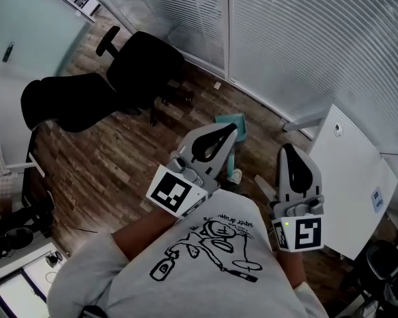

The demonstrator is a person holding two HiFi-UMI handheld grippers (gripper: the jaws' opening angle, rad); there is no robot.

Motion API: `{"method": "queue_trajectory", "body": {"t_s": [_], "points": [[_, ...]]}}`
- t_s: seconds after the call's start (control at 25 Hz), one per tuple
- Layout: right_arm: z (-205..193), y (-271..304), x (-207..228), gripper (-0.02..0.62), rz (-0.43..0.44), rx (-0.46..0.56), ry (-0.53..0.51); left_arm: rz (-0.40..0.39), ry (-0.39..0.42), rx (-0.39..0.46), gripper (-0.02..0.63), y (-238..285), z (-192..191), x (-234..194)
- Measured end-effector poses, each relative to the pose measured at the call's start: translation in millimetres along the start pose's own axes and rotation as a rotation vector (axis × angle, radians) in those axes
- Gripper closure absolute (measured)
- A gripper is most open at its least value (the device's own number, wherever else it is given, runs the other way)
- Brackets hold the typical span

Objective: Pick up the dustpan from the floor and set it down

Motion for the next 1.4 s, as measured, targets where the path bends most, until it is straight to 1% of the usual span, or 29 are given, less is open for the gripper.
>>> {"method": "queue_trajectory", "body": {"t_s": [0.32,0.4,0.44,0.84,1.2,1.4], "points": [[-31,5,-1,0.584,0.029,-0.063,0.059,0.009,-0.001,-0.021,0.604,0,-4,-4],[-47,8,-3,0.526,0.043,-0.100,0.073,0.010,-0.002,-0.026,0.604,-2,-5,-5],[-57,9,-5,0.515,0.049,-0.121,0.080,0.010,-0.002,-0.029,0.604,-3,-7,-6],[-175,17,-21,0.474,0.110,-0.380,0.158,0.025,-0.006,-0.050,0.604,-14,-9,-23],[-296,7,-36,0.420,0.163,-0.616,0.237,0.049,-0.006,-0.059,0.604,-25,-11,-32],[-351,-2,-45,0.400,0.199,-0.723,0.292,0.061,-0.004,-0.064,0.604,-28,-13,-35]]}}
Point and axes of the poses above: the fingertips, and each gripper's own axes: y forward along the fingers, x to its right, z out of its top, the point moved 2 cm from there along -y, backward along the fingers, and after that the axes turned 4 degrees about x, right-handed, at the moved point
